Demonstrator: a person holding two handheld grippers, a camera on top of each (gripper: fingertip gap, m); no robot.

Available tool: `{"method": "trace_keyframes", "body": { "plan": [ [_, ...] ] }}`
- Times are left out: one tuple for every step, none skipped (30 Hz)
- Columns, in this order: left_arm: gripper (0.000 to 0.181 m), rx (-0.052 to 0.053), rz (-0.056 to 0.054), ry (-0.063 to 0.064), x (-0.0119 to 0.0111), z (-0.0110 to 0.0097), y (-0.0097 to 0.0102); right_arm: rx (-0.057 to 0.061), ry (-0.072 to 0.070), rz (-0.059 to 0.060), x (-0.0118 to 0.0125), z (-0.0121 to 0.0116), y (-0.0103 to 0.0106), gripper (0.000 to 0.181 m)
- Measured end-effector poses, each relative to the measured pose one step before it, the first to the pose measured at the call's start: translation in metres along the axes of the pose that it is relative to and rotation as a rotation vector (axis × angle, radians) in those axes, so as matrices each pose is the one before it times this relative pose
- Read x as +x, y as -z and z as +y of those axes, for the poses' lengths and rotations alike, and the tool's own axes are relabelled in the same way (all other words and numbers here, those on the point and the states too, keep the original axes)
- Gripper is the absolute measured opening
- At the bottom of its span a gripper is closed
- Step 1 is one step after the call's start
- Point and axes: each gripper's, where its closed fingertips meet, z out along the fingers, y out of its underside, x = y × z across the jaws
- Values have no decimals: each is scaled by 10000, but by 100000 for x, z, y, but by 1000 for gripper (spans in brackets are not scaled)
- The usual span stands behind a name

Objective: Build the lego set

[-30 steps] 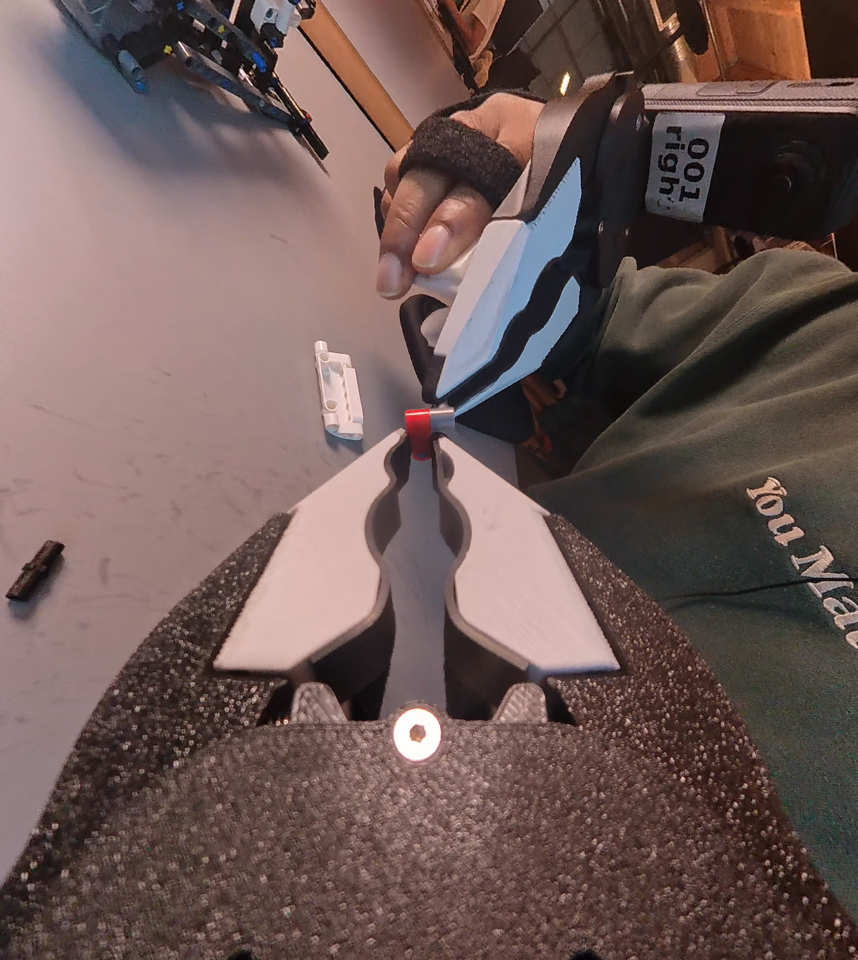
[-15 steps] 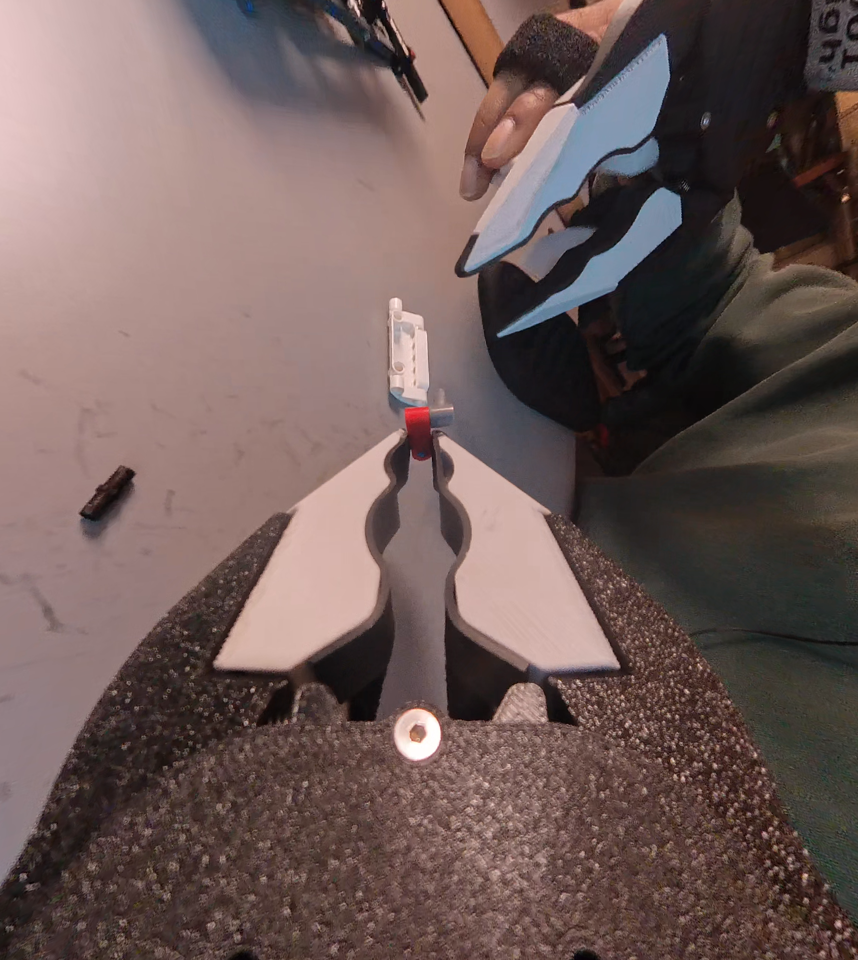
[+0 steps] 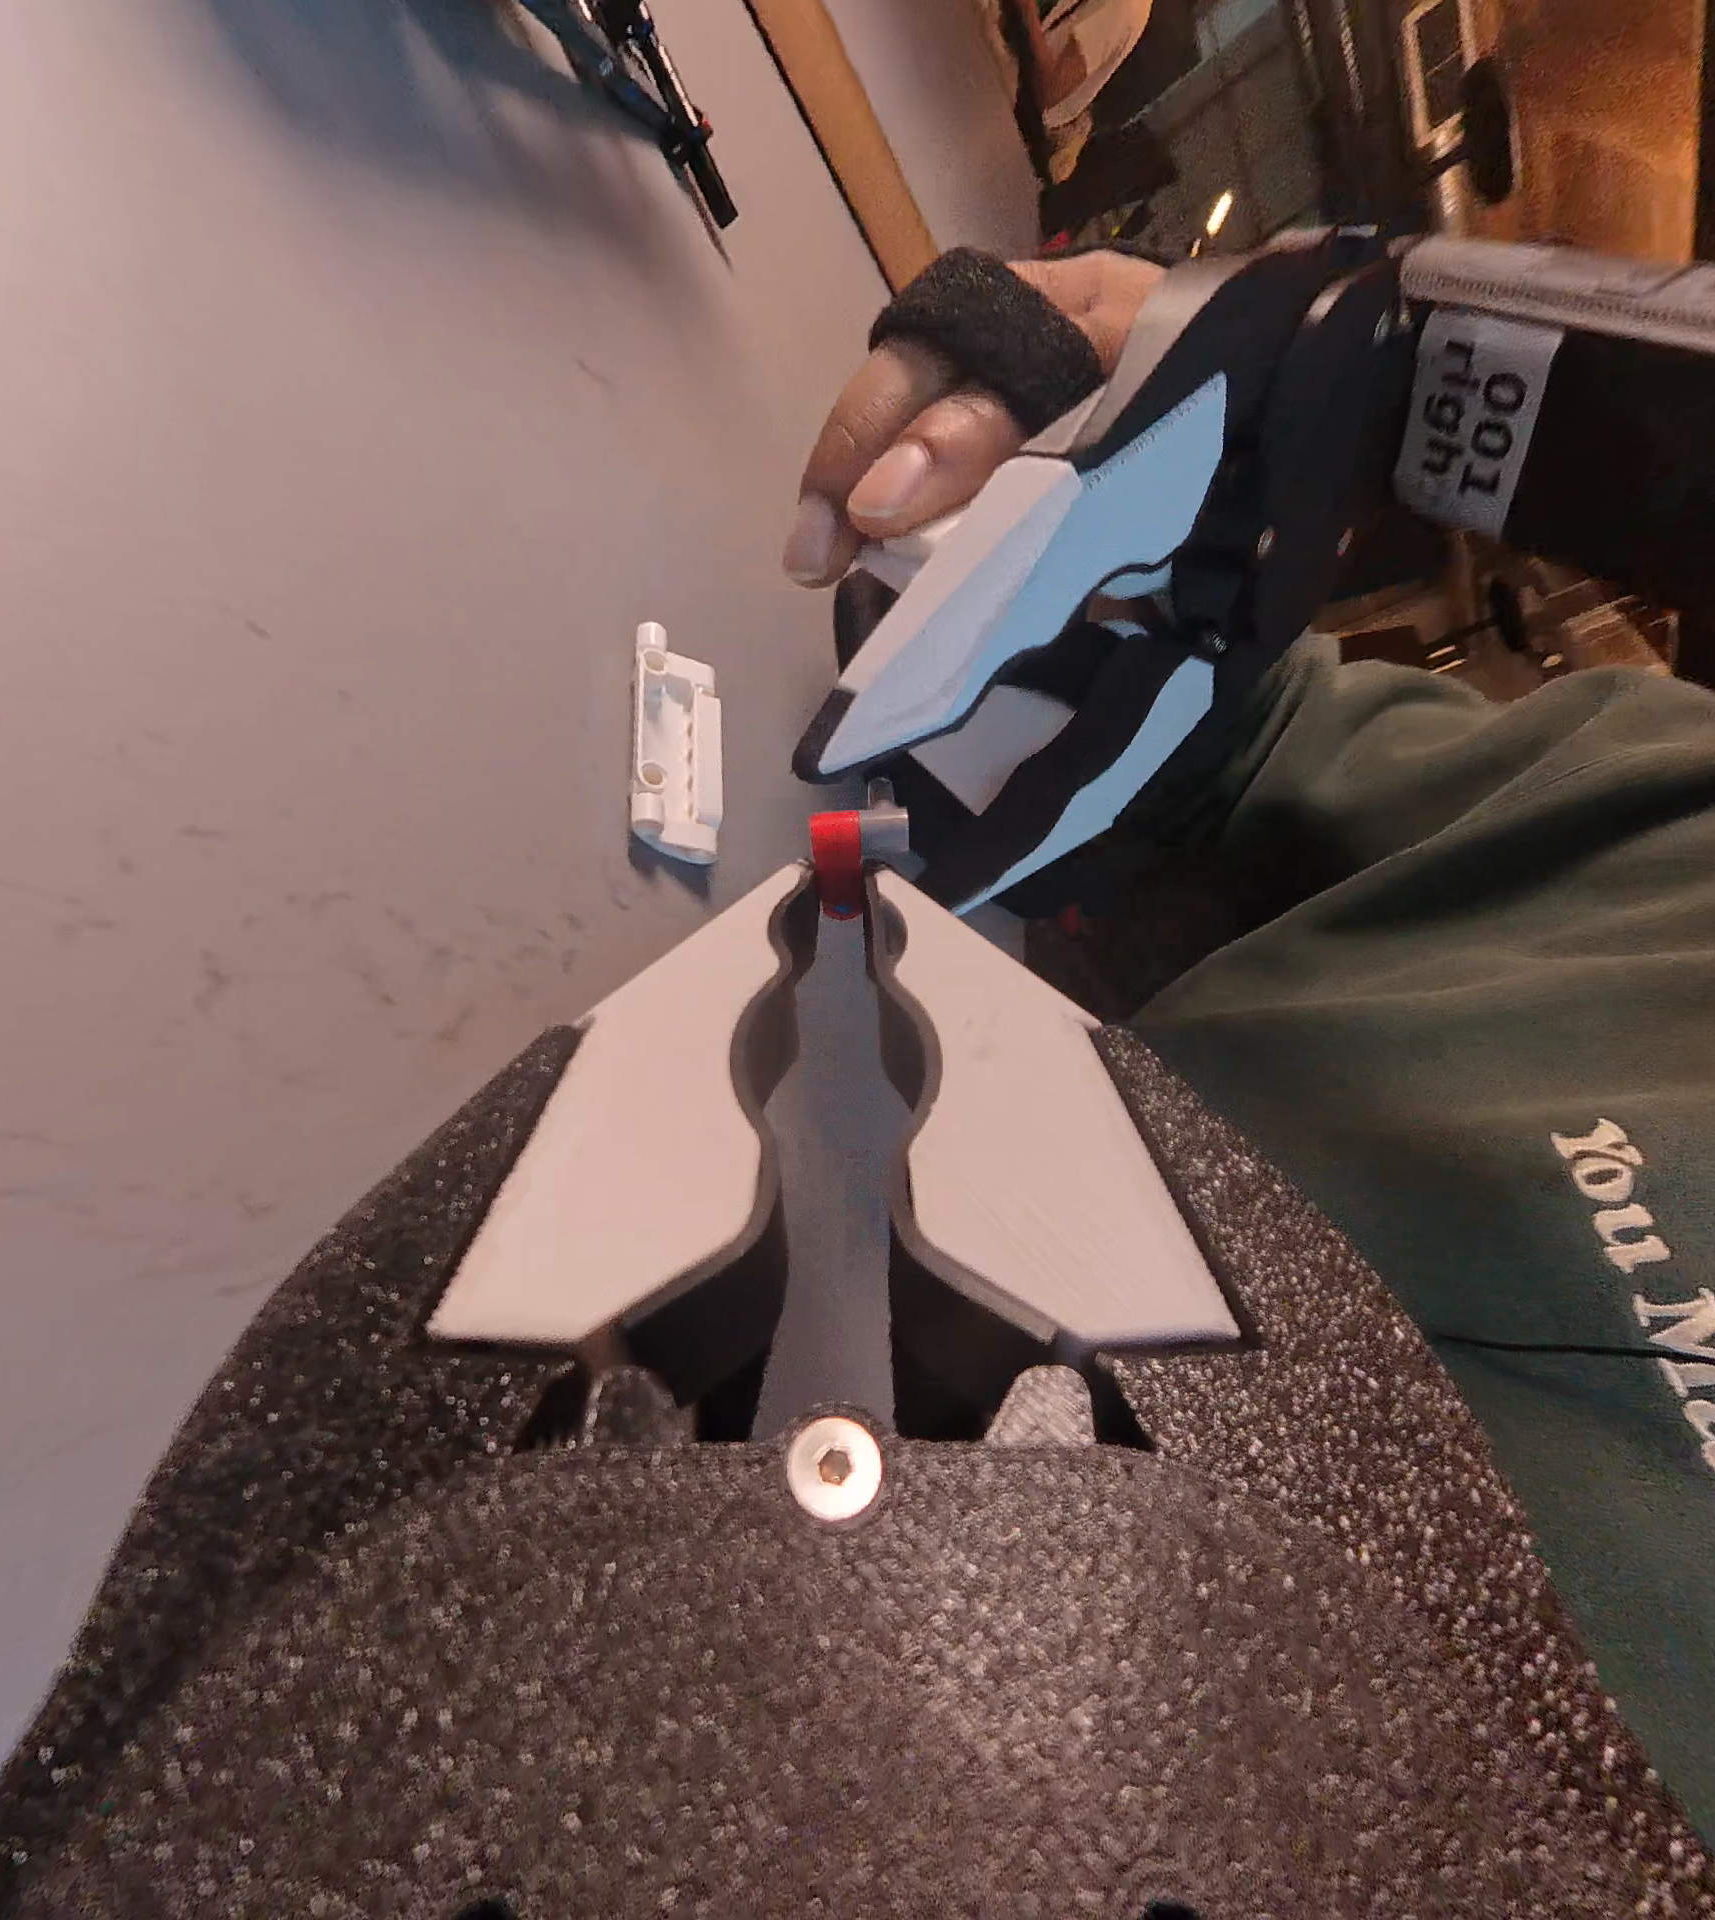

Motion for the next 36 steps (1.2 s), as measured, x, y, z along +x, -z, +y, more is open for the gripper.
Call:
{"method": "trace_keyframes", "body": {
  "plan": [
    [8, 103, 292, 179, 339, -82, 18, 108, 229, 364, 197, -422, -54, 42],
    [8, 33, 277, 129, 341, 17, -27, 61, 175, 346, 265, -269, -28, 41],
    [8, 19, 196, 85, 237, 22, -71, -15, 103, 153, 40, -79, -26, 40],
    [8, 12, 160, 62, 195, 12, -72, 25, 90, 125, 29, -104, 18, 37],
    [8, 4, 239, 69, 330, -5, -75, 127, 81, 80, -22, -204, 79, 31],
    [8, -9, 204, 86, 275, 27, -56, 63, 15, -7, -81, -117, 101, 25],
    [8, 1, 70, 1, 73, 26, -33, 23, 4, -26, -66, -65, 89, 25],
    [8, 7, 50, 12, 63, 3, -16, 6, -44, -21, -14, -24, 50, 25],
    [8, 9, 45, -4, 47, 11, 8, 42, -49, -25, -18, -44, 44, 24],
    [8, -1, -31, -30, -63, 7, 14, 11, -34, -33, -21, 19, 4, 24],
    [8, -29, -137, -114, -191, 54, 65, -48, -36, -85, -92, 144, -44, 24],
    [11, -25, -218, -155, -276, 22, 133, -25, -62, -101, -116, 163, -39, 23],
    [16, 13, -239, -138, -275, -53, 234, 22, -106, -135, -175, 135, -32, 23],
    [17, 8, -221, -205, -210, -52, 300, -9, -159, -229, -311, 203, -58, 24],
    [19, -85, -227, -287, -165, 98, 252, -25, -154, -164, -218, 226, -93, 24],
    [20, -67, -255, -301, -182, 64, 209, -23, -111, -186, -263, 225, -111, 24],
    [21, -108, -310, -340, -235, 101, 140, -47, -128, -207, -280, 247, -167, 24],
    [22, -178, -286, -410, -178, 208, 55, -52, -111, -118, -112, 230, -203, 23],
    [23, -203, -218, -445, -43, 248, -12, 10, -49, -42, 4, 125, -203, 24],
    [24, -215, -178, -474, 38, 299, -84, -27, -59, -128, -112, 130, -202, 23],
    [24, -217, -243, -449, -70, 313, -127, -53, -83, -126, -67, 130, -230, 23],
    [25, -175, -283, -411, -156, 255, -137, -37, -35, -75, -13, 72, -246, 24],
    [25, -180, -207, -364, -60, 280, -150, -30, -32, -84, -36, 40, -270, 24],
    [25, -202, -244, -314, -131, 304, -159, -41, -44, -66, -6, 27, -265, 23],
    [22, -218, -416, -338, -424, 346, -116, -72, -27, -56, -10, 61, -273, 23],
    [21, -234, -351, -317, -348, 383, -108, -50, -14, -20, 48, 35, -247, 23],
    [18, -160, -163, -209, -79, 252, -67, -108, -17, -43, 5, 141, -249, 24],
    [16, -116, -146, -151, -72, 168, -52, -114, -36, -12, 43, 153, -239, 24],
    [15, -140, -237, -165, -249, 214, -47, -98, -48, 20, 83, 132, -217, 24],
    [12, -168, -192, -193, -178, 267, -64, -130, -46, 47, 140, 185, -215, 24],
    [9, -163, -149, -181, -102, 259, -78, -86, -15, -10, 11, 114, -190, 24],
    [6, -155, -96, -154, -39, 256, -80, -55, -2, -19, -29, 52, -176, 24],
    [4, -132, -97, -116, -84, 224, -88, -75, 18, -4, -19, 66, -197, 24],
    [0, -118, -37, -91, -18, 234, -93, -81, 27, 37, 38, 67, -196, 24],
    [0, -109, -32, -40, -31, 213, -100, -55, 33, -24, -39, 34, -181, 23],
    [0, -42, 14, -23, 19, 108, -44, 5, 20, -25, -34, -65, -127, 22]
  ]
}}
